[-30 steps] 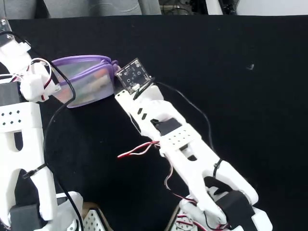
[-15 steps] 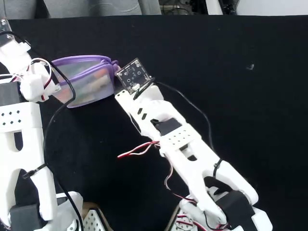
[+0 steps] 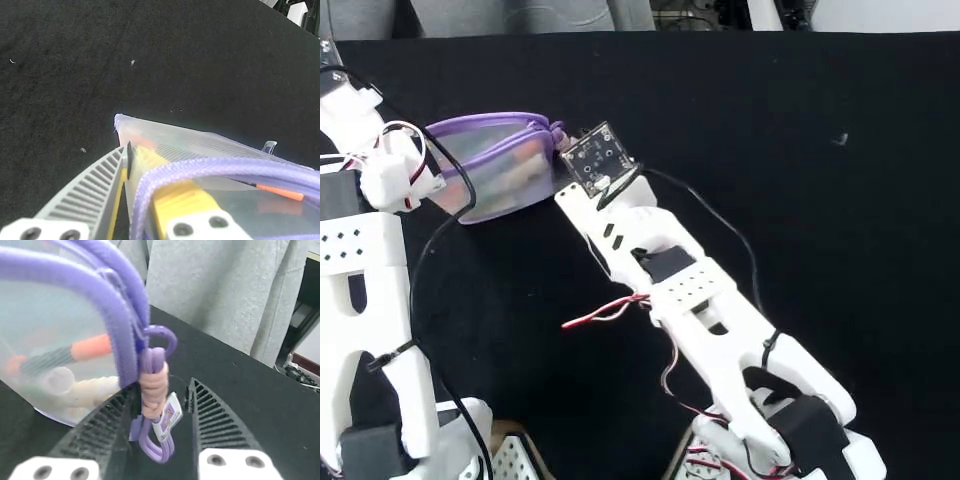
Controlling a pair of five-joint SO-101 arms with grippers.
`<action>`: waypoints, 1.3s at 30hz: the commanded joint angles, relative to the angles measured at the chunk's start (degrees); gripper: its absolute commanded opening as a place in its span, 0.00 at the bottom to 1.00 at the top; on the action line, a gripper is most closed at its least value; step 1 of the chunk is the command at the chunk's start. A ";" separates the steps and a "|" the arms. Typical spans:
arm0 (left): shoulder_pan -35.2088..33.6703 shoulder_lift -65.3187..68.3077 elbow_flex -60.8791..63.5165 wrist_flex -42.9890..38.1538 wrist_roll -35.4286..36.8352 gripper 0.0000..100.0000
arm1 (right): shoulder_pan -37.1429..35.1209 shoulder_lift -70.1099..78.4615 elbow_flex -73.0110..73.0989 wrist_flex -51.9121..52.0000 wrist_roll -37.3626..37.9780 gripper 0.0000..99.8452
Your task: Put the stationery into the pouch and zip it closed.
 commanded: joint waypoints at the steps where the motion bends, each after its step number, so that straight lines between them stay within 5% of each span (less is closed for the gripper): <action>1: -1.45 1.41 2.33 -1.85 0.44 0.03 | -2.55 0.22 -3.38 -1.41 -0.18 0.16; 15: -1.45 1.41 2.51 -1.85 0.44 0.03 | -3.25 0.22 -3.38 -1.67 -0.09 0.16; 23: -1.54 1.14 2.24 -1.58 -0.35 0.03 | 2.55 -0.66 -2.24 1.67 -0.09 0.16; 34: -1.45 1.14 -1.45 -0.26 -4.48 0.03 | 2.11 -17.54 5.85 8.44 0.00 0.16; 39: -1.45 1.14 -3.74 2.11 -7.38 0.03 | -1.49 -20.79 9.10 8.53 5.63 0.16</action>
